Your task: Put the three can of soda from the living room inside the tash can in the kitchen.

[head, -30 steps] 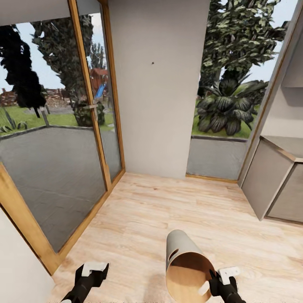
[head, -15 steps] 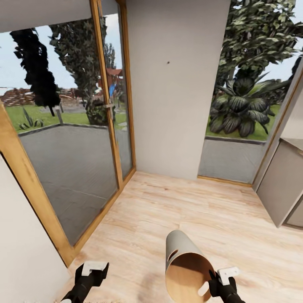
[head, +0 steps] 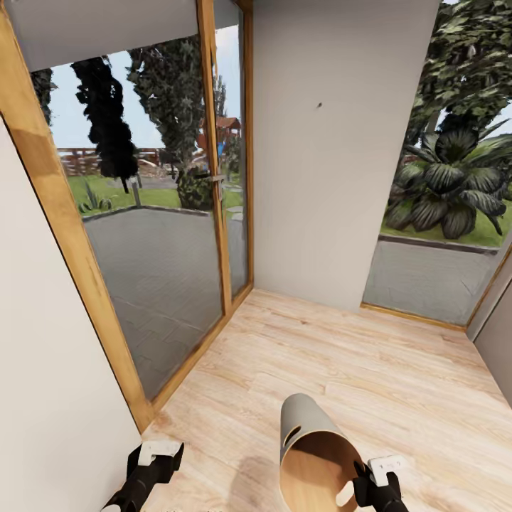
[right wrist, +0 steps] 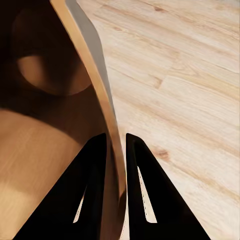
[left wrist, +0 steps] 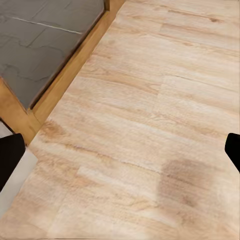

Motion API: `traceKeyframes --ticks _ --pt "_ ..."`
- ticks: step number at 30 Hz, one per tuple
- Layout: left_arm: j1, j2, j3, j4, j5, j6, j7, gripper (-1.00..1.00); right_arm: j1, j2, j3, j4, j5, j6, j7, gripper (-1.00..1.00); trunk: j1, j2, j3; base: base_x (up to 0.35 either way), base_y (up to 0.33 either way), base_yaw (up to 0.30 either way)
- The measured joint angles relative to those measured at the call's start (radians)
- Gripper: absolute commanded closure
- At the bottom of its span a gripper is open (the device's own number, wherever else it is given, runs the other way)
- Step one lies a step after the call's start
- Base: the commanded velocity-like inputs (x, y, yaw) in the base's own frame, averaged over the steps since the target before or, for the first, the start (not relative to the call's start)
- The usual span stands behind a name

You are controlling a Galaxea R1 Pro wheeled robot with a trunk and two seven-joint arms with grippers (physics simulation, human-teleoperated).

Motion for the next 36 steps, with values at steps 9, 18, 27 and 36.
traceKeyframes --ticks 9,18,27,36 --pt "0.0 -0.001 0.0 0.005 -0.001 0.0 0.0 -1.0 0.0 0.0 0.034 0.011 -0.001 0.0 -0.035 1.0 0.0 0.0 0.0 -0.208 0.143 0.258" --pt "0.0 -0.001 -0.002 0.006 -0.001 0.0 0.0 -1.0 0.0 0.0 0.035 0.012 -0.001 0.0 -0.038 1.0 0.0 0.0 0.0 -0.269 0.182 0.258" --pt "0.0 -0.001 -0.002 0.006 -0.002 0.0 0.0 -1.0 0.0 0.0 0.035 0.012 -0.001 0.0 -0.038 1.0 0.0 0.0 0.0 -0.309 0.064 0.258" --pt "0.0 -0.001 -0.002 0.005 -0.002 0.0 0.0 -1.0 0.0 0.0 0.035 0.012 -0.001 0.0 -0.038 1.0 0.0 0.0 0.0 -0.323 0.003 0.258"
